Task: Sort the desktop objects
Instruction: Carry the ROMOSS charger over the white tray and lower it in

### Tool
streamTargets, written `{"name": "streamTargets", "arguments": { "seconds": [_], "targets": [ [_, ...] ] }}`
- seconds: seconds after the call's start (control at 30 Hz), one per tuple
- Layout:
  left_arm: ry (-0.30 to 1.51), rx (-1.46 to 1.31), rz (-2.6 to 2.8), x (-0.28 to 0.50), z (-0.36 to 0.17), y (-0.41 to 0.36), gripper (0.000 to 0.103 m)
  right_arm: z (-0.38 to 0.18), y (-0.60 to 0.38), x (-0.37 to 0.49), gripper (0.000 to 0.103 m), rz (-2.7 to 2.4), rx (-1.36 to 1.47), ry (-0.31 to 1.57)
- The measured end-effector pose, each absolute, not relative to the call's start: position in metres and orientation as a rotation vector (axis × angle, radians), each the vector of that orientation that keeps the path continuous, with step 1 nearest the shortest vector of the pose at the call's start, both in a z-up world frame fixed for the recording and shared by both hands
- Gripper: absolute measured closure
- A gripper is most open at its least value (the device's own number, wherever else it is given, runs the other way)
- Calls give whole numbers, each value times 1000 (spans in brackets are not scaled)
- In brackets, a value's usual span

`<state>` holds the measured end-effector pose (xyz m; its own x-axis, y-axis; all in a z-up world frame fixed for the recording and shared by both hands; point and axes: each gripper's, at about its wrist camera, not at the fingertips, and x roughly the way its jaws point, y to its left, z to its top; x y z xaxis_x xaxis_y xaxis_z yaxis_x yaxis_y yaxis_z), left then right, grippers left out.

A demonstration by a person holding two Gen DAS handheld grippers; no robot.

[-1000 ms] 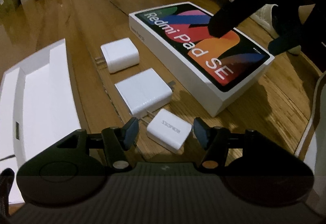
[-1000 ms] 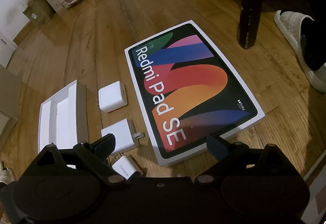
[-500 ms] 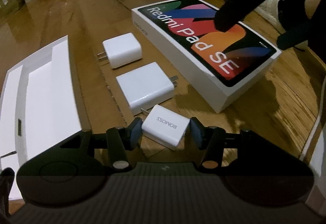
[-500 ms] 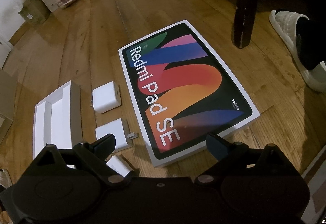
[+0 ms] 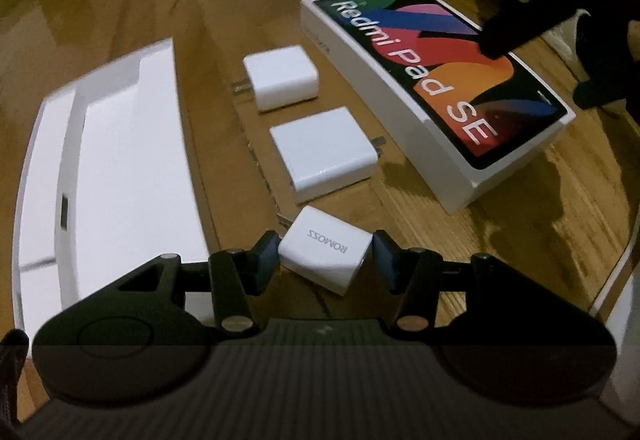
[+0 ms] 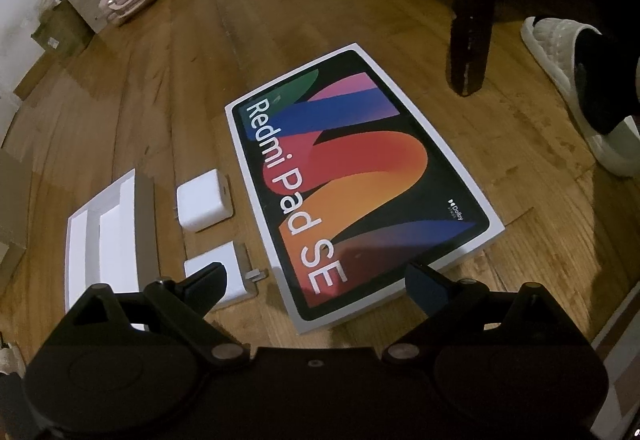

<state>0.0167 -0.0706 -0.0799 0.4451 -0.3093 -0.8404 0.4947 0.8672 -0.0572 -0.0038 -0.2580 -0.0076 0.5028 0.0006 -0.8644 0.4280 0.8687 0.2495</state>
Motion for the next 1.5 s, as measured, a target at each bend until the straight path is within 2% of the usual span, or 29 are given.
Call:
{"name": "streamTargets", "arguments": {
  "seconds": [0.43, 0.77, 0.97, 1.5],
  "targets": [
    [962, 116, -422, 17, -43, -48, 53, -6, -259, -1, 4, -263, 437, 1037],
    [931, -4, -238, 26, -17, 14, 53, -13, -236, 5, 4, -230, 390, 1064],
    [957, -26, -155, 32, -31, 37, 53, -20, -221, 9, 4, -208, 359, 1089],
    [1052, -40, -85, 41, -74, 41, 53, -27, -204, 14, 4, -199, 281, 1116]
  ]
}}
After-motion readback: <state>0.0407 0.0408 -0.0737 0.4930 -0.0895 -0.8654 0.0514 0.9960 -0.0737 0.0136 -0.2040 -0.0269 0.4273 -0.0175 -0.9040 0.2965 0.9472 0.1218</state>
